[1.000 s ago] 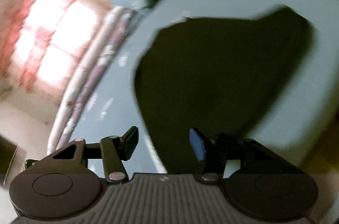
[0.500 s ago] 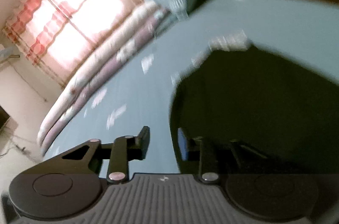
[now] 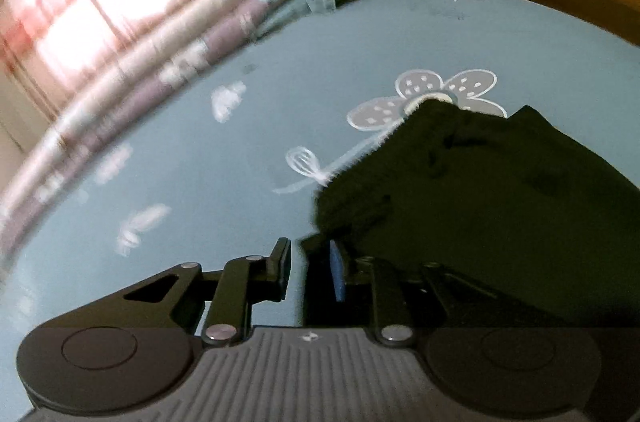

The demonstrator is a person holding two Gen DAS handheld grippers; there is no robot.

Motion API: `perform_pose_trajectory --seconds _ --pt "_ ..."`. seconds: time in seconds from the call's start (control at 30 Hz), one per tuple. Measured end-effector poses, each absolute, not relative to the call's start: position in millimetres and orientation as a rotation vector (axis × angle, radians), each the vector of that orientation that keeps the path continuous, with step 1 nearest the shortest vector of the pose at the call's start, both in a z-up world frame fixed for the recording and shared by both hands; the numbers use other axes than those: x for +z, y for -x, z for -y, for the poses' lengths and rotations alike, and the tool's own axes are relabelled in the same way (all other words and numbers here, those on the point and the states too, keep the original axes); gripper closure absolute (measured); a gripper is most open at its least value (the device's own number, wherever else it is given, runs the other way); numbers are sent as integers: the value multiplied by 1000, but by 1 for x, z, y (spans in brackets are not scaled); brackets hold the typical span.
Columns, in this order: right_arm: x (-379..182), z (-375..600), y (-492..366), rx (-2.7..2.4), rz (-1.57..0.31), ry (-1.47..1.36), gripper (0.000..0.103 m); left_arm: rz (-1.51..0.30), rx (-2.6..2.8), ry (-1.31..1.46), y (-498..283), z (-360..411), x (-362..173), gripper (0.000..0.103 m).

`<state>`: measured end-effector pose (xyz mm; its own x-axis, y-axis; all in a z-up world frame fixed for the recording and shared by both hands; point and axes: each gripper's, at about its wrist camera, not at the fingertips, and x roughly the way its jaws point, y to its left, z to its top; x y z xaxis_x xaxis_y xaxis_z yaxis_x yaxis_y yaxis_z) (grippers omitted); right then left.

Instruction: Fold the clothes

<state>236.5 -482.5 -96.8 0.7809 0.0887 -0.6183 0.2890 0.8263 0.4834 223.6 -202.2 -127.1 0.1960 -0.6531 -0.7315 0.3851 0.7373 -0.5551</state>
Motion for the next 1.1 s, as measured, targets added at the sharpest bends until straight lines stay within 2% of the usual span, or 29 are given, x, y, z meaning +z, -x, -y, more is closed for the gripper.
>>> perform_pose_trajectory --seconds 0.03,0.1,0.17,0.23,0.4,0.47,0.57,0.7,0.93,1.1 --pt "-91 478 -228 -118 -680 -604 61 -1155 -732 254 -223 202 -124 16" --pt "-83 463 -211 -105 -714 -576 55 -1107 -696 187 -218 199 -115 16" --pt "-80 445 -194 -53 -758 -555 37 -1007 -625 95 -207 194 -101 16" --pt "-77 418 -178 -13 -786 -520 33 -895 -548 -3 -192 187 -85 16" --pt "-68 356 -136 23 -840 -425 25 -822 -466 -105 -165 160 -56 15" --pt "-64 330 -121 52 -854 -376 16 -787 -431 -125 -151 150 -51 13" --pt "-58 297 -95 41 -852 -244 14 -730 -377 -156 -131 135 -43 11" --pt "-53 276 -64 22 -859 -201 8 -671 -298 -197 -105 115 -35 3" --pt "-45 267 -31 -3 -893 -251 7 -673 -199 -206 -70 90 -31 3" --pt "-32 251 -4 -7 -861 -210 2 -685 -169 -134 -45 66 -20 2"
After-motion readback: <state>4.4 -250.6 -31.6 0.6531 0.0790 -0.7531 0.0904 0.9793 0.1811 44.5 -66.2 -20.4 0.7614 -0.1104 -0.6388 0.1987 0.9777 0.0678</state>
